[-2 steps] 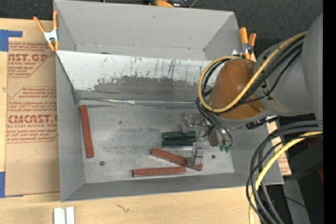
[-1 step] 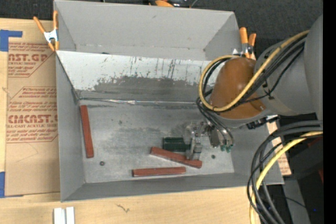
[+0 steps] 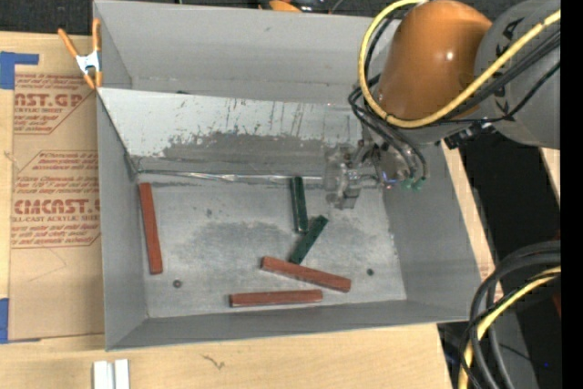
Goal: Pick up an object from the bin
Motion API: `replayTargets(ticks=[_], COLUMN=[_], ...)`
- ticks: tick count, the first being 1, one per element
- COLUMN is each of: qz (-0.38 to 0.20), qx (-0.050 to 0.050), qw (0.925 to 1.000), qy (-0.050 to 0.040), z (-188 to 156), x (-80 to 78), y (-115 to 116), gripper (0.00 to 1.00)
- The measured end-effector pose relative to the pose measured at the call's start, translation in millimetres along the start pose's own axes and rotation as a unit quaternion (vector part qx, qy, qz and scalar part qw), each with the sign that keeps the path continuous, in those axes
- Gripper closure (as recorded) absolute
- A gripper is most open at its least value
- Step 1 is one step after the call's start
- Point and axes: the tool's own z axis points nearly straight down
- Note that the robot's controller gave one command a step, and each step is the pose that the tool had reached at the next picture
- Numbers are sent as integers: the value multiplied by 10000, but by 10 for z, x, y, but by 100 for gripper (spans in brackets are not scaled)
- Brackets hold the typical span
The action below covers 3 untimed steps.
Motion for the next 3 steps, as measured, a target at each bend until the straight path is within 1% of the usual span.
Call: replayTargets(ticks=[1, 2, 3], qz=[4, -1223, -1218], qx=[-2, -14, -5], qw=[10000, 9925, 9926], qy=[45, 66, 25], z=[48, 1480, 1431], x=[24, 584, 549], y=[-4, -36, -39], gripper=[0, 0, 100])
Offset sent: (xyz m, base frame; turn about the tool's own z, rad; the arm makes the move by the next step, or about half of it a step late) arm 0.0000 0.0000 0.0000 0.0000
